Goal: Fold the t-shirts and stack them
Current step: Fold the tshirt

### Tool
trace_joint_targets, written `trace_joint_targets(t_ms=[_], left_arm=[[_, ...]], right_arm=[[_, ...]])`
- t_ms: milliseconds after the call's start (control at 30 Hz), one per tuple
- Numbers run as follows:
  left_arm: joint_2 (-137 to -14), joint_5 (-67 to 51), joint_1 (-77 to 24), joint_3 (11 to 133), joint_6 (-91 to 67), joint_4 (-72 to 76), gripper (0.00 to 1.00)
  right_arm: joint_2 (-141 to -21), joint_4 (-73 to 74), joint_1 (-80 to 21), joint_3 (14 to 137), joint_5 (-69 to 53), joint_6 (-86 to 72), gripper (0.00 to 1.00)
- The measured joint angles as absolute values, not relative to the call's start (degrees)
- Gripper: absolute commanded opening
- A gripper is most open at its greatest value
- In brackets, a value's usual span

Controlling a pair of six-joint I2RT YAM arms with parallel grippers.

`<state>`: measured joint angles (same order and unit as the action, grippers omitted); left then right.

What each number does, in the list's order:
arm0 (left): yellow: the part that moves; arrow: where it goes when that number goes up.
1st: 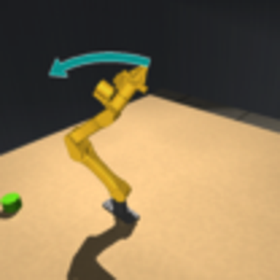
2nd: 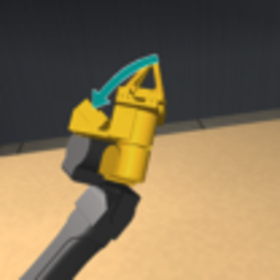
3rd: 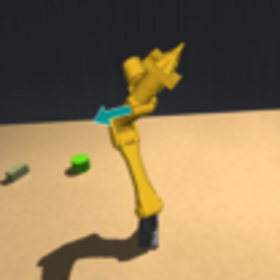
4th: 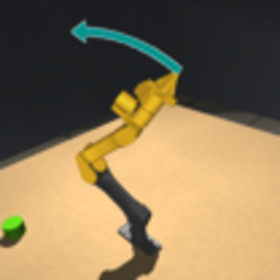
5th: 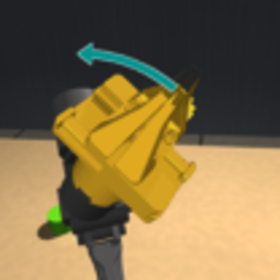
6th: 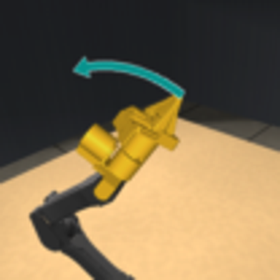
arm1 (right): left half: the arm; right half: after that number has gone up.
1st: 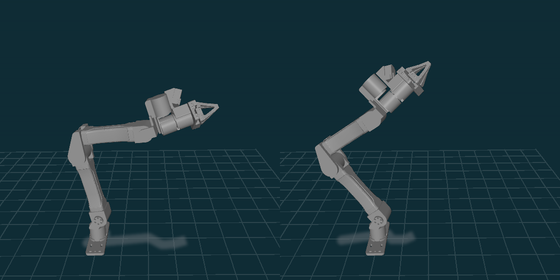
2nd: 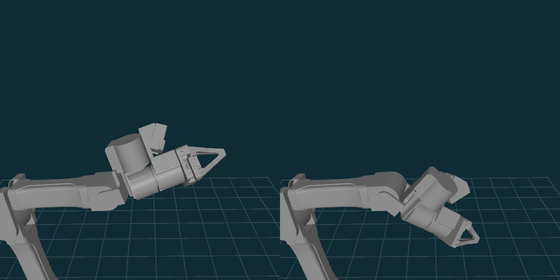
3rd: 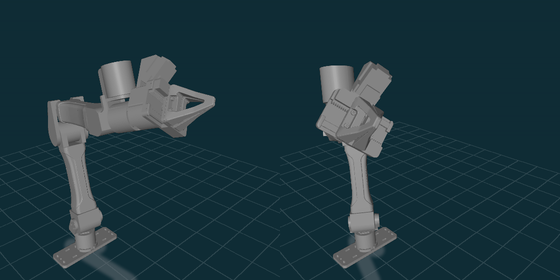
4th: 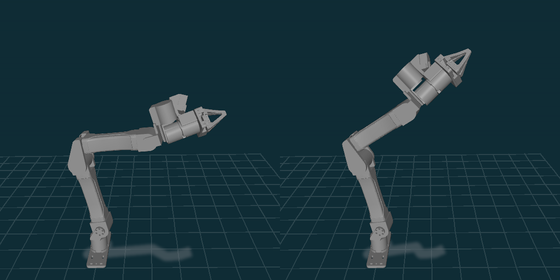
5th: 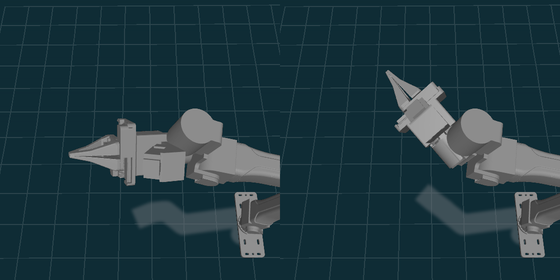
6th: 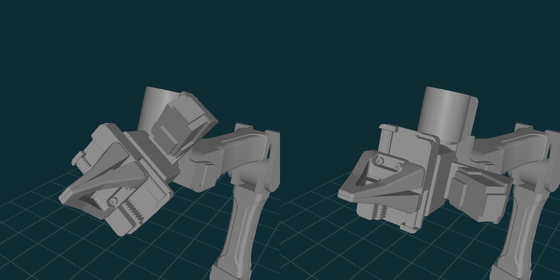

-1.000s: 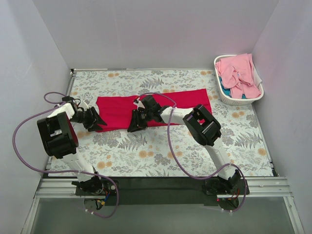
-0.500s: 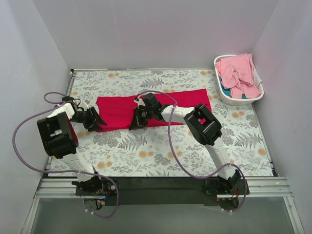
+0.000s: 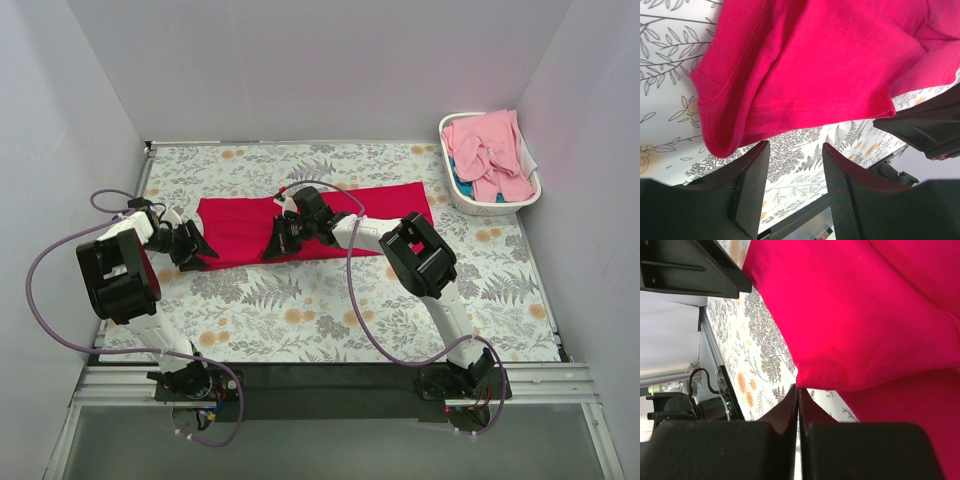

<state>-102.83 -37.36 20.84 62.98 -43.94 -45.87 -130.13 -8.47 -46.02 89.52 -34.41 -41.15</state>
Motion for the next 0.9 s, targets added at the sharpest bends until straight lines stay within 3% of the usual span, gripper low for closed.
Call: trace_joint_targets(t_ms=[467, 900], left_arm=[[-102.8, -31.9, 20.9, 62.9, -45.1, -45.4, 0.44], [-104.0, -32.7, 20.9, 64.6, -46.4, -44.3, 0.28]], right_arm=[[-130.1, -10.1, -46.0, 89.3, -34.5, -41.4, 0.01], [-129.9, -10.9, -45.8, 89.1, -34.7, -41.5, 0.01]])
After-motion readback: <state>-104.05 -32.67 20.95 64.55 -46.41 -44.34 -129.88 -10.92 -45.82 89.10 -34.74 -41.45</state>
